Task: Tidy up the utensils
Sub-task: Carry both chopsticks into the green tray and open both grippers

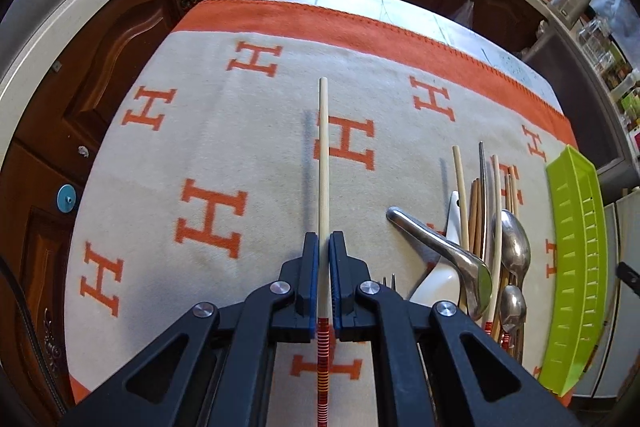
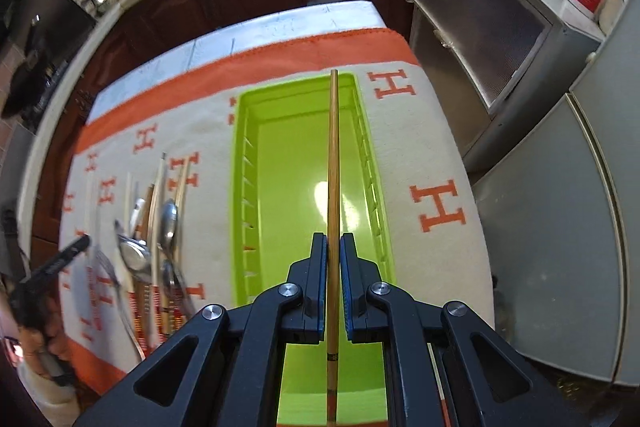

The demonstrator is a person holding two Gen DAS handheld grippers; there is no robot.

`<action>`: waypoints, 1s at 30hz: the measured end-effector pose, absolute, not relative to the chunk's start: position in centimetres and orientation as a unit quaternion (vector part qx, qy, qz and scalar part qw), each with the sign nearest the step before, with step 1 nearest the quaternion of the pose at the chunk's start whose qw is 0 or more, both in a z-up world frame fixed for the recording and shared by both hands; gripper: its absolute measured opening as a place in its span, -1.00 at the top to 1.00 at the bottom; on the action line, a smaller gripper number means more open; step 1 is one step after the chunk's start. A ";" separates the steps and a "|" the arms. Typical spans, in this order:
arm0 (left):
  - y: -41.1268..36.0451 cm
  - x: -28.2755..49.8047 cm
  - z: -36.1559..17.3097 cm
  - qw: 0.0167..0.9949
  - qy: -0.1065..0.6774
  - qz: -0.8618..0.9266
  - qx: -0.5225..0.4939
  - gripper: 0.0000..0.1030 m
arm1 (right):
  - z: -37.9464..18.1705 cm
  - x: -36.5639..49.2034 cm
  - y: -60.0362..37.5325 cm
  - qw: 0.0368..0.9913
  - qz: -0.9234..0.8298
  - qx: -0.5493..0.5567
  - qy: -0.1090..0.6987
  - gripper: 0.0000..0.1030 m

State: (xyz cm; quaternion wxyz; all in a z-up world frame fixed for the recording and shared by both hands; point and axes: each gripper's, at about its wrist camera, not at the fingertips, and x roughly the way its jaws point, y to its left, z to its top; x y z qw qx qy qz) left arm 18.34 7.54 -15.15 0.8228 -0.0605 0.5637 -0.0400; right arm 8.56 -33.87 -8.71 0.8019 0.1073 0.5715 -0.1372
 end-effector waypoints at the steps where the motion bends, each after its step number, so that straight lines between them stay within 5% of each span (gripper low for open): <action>1: 7.7 18.1 -14.9 0.823 0.563 -0.040 -0.064 0.95 | -9.4 9.0 -33.8 0.798 -0.141 0.097 0.578 0.88; 7: 7.6 16.3 -13.3 0.823 0.560 -0.058 -0.076 0.94 | -12.9 10.8 -33.6 0.781 -0.151 0.066 0.602 0.85; 11: 6.3 14.9 -11.5 0.826 0.552 -0.084 -0.075 0.94 | -12.8 10.7 -33.8 0.788 -0.148 0.081 0.593 0.46; 14: 4.8 13.7 -9.7 0.830 0.542 -0.108 -0.071 0.94 | -11.4 9.7 -33.5 0.799 -0.153 0.077 0.576 0.35; 30: -10.1 10.0 -3.0 0.812 0.519 -0.264 -0.046 0.94 | -5.5 -0.8 -34.7 0.840 -0.169 0.158 0.491 0.32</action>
